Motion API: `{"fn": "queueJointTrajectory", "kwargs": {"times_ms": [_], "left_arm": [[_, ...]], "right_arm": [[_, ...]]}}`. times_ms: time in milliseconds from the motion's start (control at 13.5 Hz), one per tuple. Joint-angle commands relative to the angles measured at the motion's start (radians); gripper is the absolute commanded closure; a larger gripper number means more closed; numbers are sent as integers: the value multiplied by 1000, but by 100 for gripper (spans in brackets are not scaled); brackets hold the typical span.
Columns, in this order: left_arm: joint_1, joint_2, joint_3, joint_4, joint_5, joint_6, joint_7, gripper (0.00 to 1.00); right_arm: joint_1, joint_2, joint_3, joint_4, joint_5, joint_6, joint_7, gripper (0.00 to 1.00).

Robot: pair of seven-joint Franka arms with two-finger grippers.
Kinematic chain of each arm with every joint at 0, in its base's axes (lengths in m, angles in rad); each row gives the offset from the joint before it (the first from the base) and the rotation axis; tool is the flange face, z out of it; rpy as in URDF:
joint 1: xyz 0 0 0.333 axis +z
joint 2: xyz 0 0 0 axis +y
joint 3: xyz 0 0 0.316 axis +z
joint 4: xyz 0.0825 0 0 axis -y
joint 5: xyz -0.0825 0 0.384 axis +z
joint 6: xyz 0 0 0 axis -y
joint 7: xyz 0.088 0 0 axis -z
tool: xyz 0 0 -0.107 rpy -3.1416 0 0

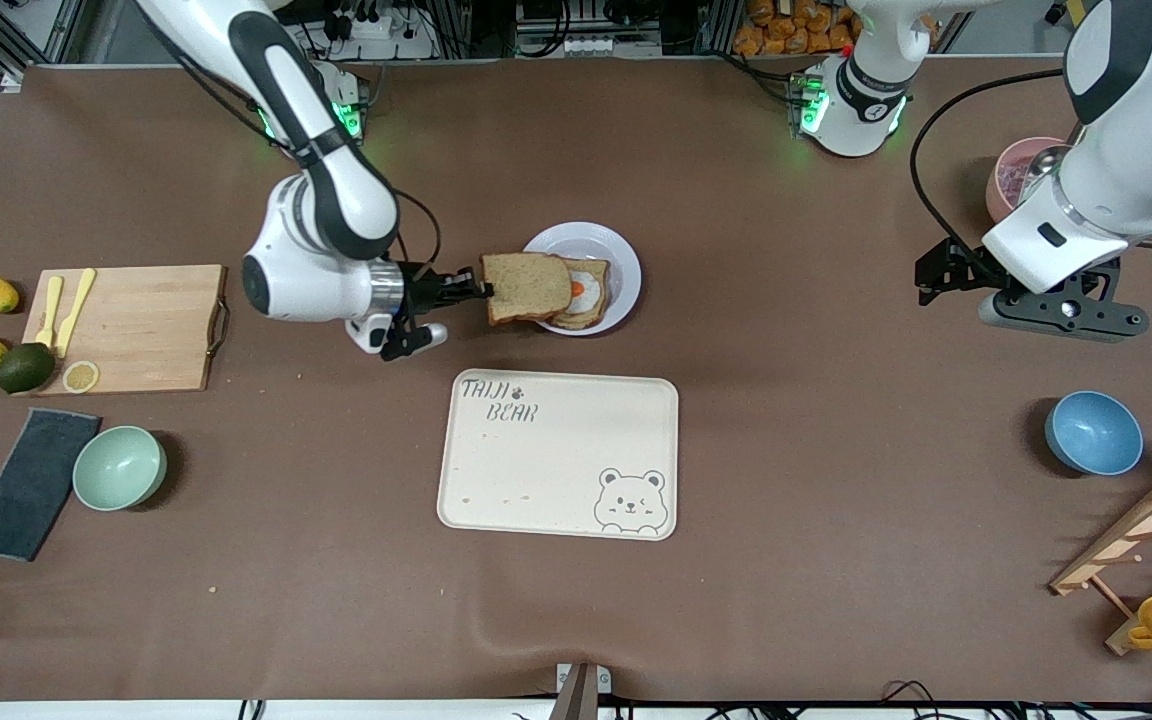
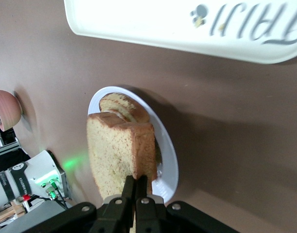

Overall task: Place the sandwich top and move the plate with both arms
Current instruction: 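Lower the bread onto the egg toast and open the right gripper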

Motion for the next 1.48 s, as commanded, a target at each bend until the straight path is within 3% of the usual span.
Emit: {"fn": "queueJointTrajectory", "kwargs": {"times_ms": [0,297,890,964,1039,1409], "left_arm": [[2,0,-3,3,9,-5,-21,0],[3,4,-3,0,9,-7,-18,0],[3,6,-2,-1,0,-7,-11,0],[5,6,-2,-1,-1,-5,-11,0],[5,9,-2,-1,-6,-7,-11,0],[69,36,0,-3,-155,-17,1,0]], "right_arm": [[109,-44,-11,-44,55,90,61,100],[231,-30,-11,-42,60,219,180,100],[221,0,-13,-42,60,247,141,100],[218,3,-16,-41,60,246,152,70],[206,5,-16,-41,60,241,158,1],[192,-6,-21,-22,58,243,157,0]]}}
